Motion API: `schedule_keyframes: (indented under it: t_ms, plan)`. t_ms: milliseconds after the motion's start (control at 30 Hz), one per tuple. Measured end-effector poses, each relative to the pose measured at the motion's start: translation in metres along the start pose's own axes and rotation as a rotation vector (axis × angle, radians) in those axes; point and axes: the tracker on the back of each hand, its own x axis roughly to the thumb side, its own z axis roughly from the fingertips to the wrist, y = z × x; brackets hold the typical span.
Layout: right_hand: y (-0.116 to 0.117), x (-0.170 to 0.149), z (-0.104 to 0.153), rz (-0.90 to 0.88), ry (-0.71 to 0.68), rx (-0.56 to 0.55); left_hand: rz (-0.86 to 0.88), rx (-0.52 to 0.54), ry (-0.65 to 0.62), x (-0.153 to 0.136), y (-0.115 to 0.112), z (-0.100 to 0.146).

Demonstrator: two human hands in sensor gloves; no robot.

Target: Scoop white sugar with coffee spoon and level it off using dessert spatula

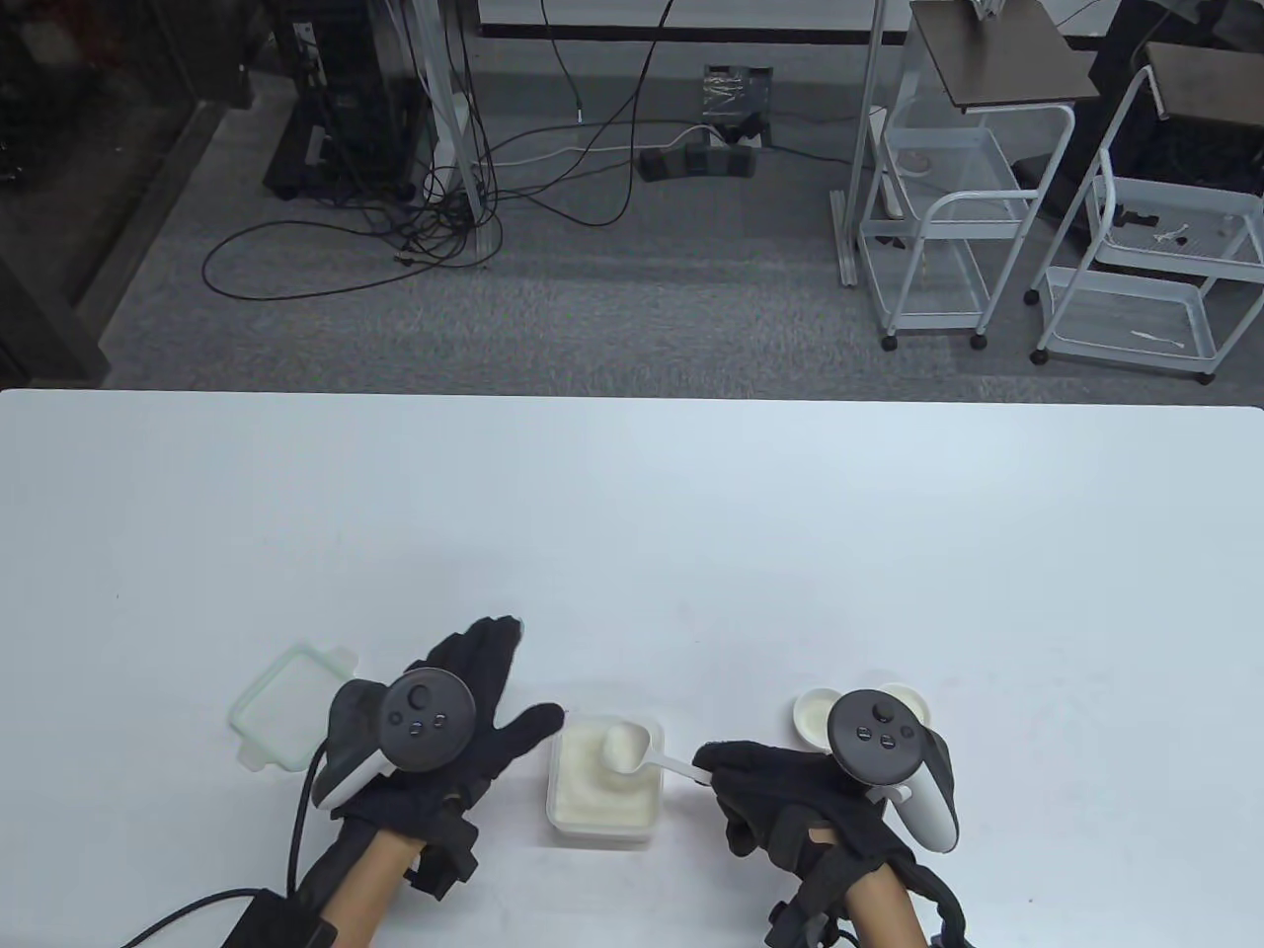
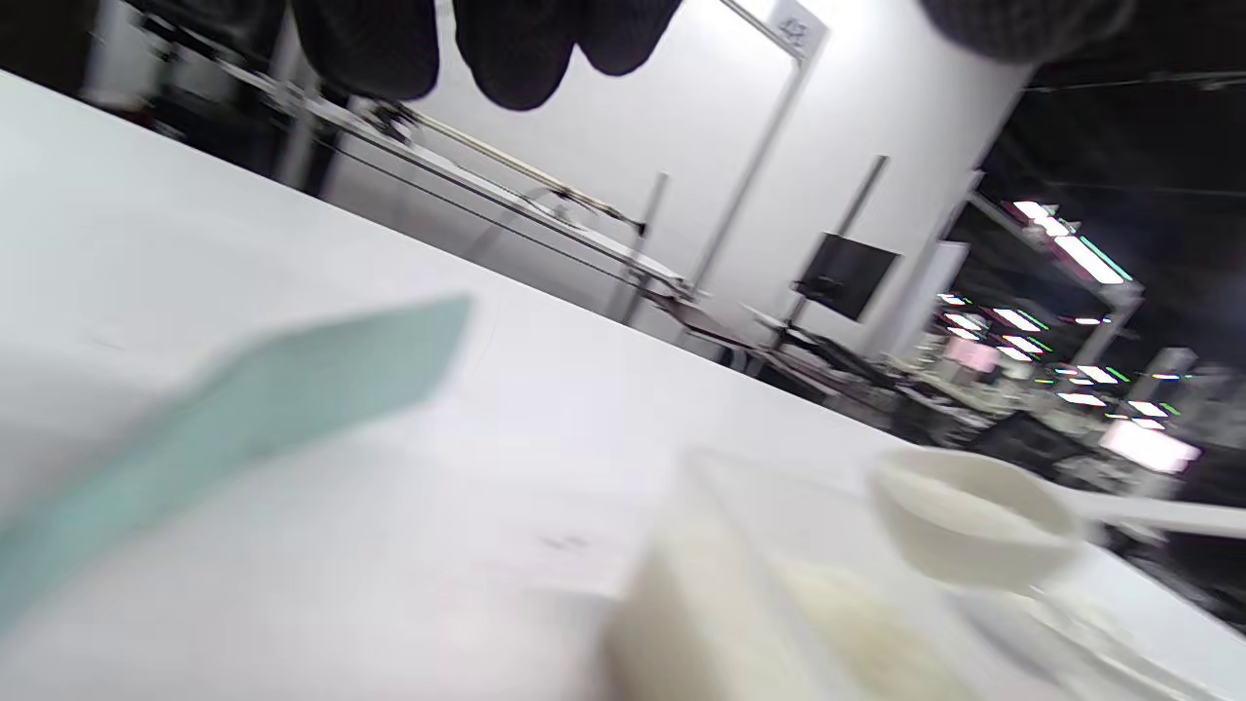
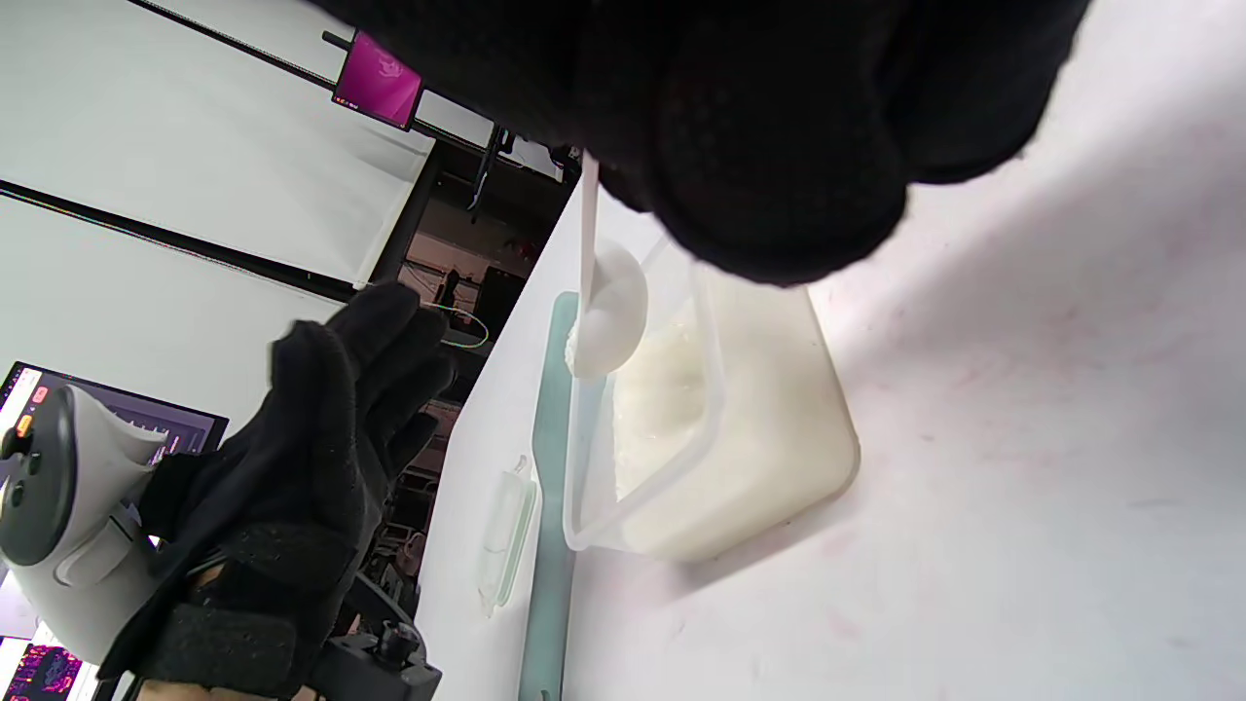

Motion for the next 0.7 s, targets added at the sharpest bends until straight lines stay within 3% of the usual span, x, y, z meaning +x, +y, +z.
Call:
schedule_keyframes:
  t_ms: [67, 133, 200, 700]
  plan:
    - [0.0, 0.001, 0.0, -0.003, -0.005, -0.003, -0.143, -0.039, 0.15, -0.011, 0.003, -0.001]
    - [-0.001, 0.001, 0.0, -0.003, -0.008, -0.002, -0.27, -0.181, 0.337, -0.021, -0.001, -0.003]
    - [-0.001, 0.001, -0.001, -0.003, -0.009, 0.0, -0.315, -0.32, 0.423, -0.027, -0.01, -0.005]
    - [-0.001, 0.001, 0.001, 0.003, -0.011, -0.005, -0.595, -0.402, 0.44, 0.001, -0.045, -0.011]
